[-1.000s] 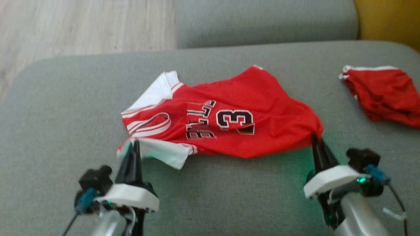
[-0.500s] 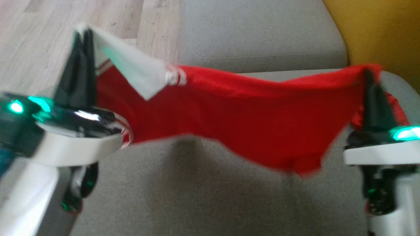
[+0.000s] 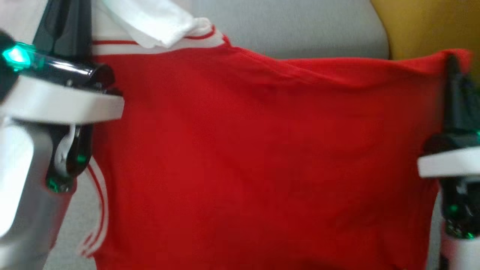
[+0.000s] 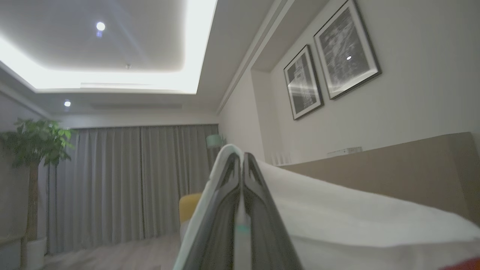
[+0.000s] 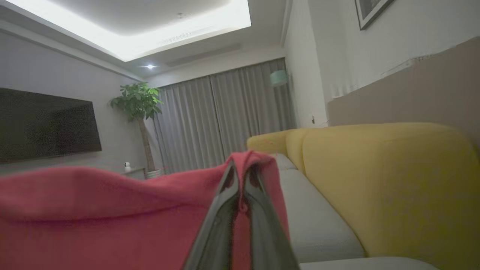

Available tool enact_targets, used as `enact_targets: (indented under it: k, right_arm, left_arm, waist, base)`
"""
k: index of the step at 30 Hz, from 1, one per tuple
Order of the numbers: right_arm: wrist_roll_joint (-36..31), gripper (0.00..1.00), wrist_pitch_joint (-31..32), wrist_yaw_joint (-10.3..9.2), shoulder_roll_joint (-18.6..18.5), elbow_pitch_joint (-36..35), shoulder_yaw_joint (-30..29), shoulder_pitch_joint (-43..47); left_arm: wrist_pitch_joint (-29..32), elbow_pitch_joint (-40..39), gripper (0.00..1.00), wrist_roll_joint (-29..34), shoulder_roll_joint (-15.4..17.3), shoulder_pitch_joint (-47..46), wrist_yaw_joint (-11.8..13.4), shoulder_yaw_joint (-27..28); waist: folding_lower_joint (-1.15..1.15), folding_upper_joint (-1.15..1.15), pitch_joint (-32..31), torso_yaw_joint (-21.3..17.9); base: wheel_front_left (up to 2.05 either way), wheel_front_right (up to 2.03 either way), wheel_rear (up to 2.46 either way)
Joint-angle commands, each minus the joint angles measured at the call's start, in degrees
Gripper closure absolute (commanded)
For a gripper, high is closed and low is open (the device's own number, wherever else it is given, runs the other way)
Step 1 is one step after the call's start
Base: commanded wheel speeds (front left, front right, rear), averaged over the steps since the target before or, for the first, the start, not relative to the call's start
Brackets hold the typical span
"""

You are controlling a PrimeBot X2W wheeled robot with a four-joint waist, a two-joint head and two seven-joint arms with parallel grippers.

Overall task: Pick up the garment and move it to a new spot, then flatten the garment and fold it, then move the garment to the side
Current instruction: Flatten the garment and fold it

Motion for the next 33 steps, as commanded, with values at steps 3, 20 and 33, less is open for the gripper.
enact_targets:
  k: [3,20,33]
  right_arm:
    - [-0.9,1.0,0.9,0.37,-0.6,4.7,3.1,-9.9]
    - [-16.3,1.0,-15.9,0.37,-3.8,57.4,2.3,-60.4]
    - [-14.0,1.0,-26.4,0.37,-2.3,71.6,5.3,-53.1]
  left_arm:
    - [0.7,4.9,1.0,-0.8,1.0,-7.7,-2.0,1.9]
    - [-12.8,43.5,1.0,3.7,-10.3,-41.4,-7.2,-0.3]
    - [-21.9,42.7,1.0,-0.9,-13.3,-20.2,-11.0,-0.1]
  waist:
    - [0.0,0.0,5.0,-0.7]
    - [0.0,0.0,24.7,3.8]
    - [0.0,0.0,30.5,4.9]
  base:
    - [0.0,0.0,0.0]
    - [0.0,0.0,0.0]
    - [0.0,0.0,0.0]
